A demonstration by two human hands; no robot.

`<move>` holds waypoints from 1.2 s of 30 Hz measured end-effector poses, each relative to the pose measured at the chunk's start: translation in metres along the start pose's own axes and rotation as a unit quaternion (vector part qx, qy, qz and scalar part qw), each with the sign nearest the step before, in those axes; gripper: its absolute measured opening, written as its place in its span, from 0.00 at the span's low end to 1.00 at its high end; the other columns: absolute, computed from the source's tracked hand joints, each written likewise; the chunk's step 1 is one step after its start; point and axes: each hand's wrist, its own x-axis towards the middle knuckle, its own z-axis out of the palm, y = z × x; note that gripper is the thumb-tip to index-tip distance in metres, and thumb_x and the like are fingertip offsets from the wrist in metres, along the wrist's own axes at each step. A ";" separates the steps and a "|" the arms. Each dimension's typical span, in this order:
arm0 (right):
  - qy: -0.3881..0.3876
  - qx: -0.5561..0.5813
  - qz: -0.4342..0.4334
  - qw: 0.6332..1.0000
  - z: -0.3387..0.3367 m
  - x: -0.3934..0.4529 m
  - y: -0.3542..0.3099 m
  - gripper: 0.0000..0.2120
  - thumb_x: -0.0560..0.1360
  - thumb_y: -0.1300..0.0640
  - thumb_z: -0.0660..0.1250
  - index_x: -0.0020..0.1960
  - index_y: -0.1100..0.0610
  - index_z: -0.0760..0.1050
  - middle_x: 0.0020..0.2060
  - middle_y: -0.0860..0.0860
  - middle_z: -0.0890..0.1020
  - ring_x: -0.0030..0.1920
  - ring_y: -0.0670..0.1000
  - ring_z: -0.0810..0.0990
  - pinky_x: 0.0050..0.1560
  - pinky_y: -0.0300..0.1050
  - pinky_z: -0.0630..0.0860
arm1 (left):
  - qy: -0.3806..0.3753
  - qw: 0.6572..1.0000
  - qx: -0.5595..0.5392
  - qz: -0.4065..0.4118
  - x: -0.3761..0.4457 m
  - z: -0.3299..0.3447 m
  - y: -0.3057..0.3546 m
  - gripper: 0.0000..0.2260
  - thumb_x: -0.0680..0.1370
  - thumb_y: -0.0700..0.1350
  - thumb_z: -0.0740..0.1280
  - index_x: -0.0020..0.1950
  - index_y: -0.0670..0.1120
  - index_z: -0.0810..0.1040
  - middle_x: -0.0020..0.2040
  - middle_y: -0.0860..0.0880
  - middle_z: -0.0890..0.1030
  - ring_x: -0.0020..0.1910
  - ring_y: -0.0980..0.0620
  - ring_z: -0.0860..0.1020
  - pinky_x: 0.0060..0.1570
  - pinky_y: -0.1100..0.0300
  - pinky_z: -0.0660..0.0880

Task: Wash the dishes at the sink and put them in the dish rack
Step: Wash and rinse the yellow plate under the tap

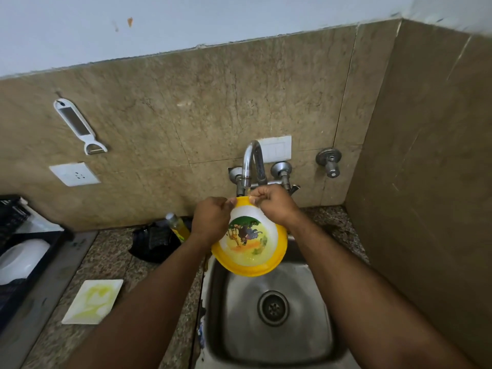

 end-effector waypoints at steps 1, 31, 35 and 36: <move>0.030 -0.013 -0.003 0.999 0.001 0.001 -0.001 0.13 0.76 0.54 0.75 0.39 0.62 0.80 0.33 0.50 0.81 0.34 0.44 0.76 0.39 0.41 0.73 | 0.011 1.000 -0.009 -0.003 -0.004 0.003 0.001 0.24 0.85 0.50 0.64 0.29 0.47 0.69 0.27 0.46 0.73 0.29 0.46 0.71 0.33 0.51 0.65; 0.063 -0.034 -0.017 0.997 0.007 -0.001 -0.001 0.15 0.73 0.52 0.78 0.31 0.53 0.78 0.26 0.45 0.77 0.28 0.45 0.73 0.32 0.41 0.71 | 0.015 0.999 -0.007 -0.044 -0.008 0.013 -0.016 0.29 0.80 0.65 0.65 0.27 0.47 0.67 0.25 0.50 0.70 0.30 0.46 0.74 0.32 0.56 0.62; -0.007 -0.031 -0.034 0.999 0.004 0.000 -0.005 0.06 0.75 0.58 0.76 0.40 0.50 0.85 0.36 0.47 0.85 0.37 0.44 0.81 0.39 0.42 0.77 | -0.002 0.998 -0.060 -0.026 -0.002 0.009 -0.019 0.21 0.80 0.61 0.69 0.38 0.45 0.84 0.30 0.53 0.79 0.35 0.50 0.79 0.35 0.60 0.69; -0.026 -0.003 -0.024 0.999 0.000 0.000 -0.003 0.05 0.76 0.62 0.73 0.46 0.54 0.86 0.40 0.48 0.87 0.40 0.45 0.83 0.42 0.42 0.79 | 0.004 0.998 -0.065 -0.003 -0.002 0.009 -0.019 0.19 0.81 0.60 0.67 0.47 0.45 0.87 0.37 0.51 0.83 0.40 0.49 0.81 0.39 0.59 0.72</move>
